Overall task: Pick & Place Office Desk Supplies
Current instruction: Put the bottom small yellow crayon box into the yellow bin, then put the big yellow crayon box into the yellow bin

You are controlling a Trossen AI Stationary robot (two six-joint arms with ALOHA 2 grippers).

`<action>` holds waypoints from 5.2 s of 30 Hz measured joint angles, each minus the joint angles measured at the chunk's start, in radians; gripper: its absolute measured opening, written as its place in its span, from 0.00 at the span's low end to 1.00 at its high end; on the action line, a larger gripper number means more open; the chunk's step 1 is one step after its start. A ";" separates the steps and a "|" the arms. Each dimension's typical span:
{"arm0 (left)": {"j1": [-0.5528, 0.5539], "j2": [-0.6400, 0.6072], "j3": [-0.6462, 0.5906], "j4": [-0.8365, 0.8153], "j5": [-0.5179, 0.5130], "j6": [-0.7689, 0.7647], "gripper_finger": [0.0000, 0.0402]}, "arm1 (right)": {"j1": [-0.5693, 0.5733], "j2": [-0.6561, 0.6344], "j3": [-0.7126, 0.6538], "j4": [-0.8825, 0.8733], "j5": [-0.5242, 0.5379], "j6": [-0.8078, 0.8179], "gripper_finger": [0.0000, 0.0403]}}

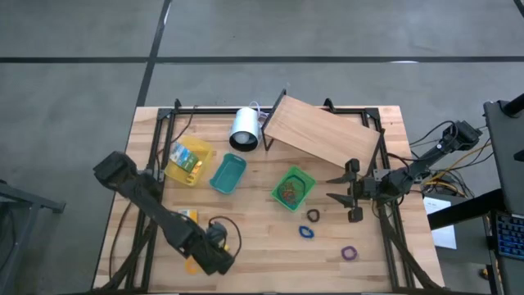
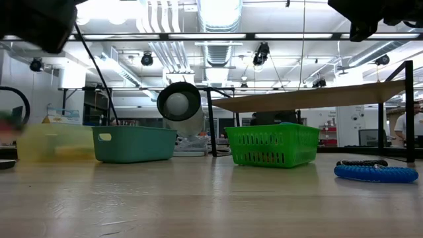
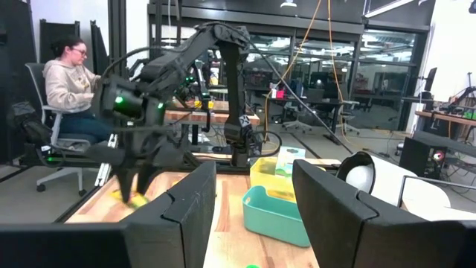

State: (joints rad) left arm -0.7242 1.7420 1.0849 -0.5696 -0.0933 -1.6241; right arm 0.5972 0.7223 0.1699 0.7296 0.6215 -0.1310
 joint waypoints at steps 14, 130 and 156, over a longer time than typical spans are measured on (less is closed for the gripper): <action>0.141 -0.324 0.000 -0.436 -0.297 -0.091 0.33 | 0.000 0.000 0.000 0.000 0.000 0.000 0.44; -0.086 -0.567 -0.207 -0.622 -0.390 -0.369 0.54 | 0.000 0.000 0.000 0.000 0.000 0.000 0.44; -0.232 -0.381 -0.221 -0.454 -0.226 -0.870 0.54 | 0.000 0.000 0.000 0.000 0.000 0.000 0.44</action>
State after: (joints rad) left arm -0.9563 1.3605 0.8643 -1.0241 -0.3189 -2.4940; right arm 0.5975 0.7226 0.1699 0.7296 0.6216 -0.1310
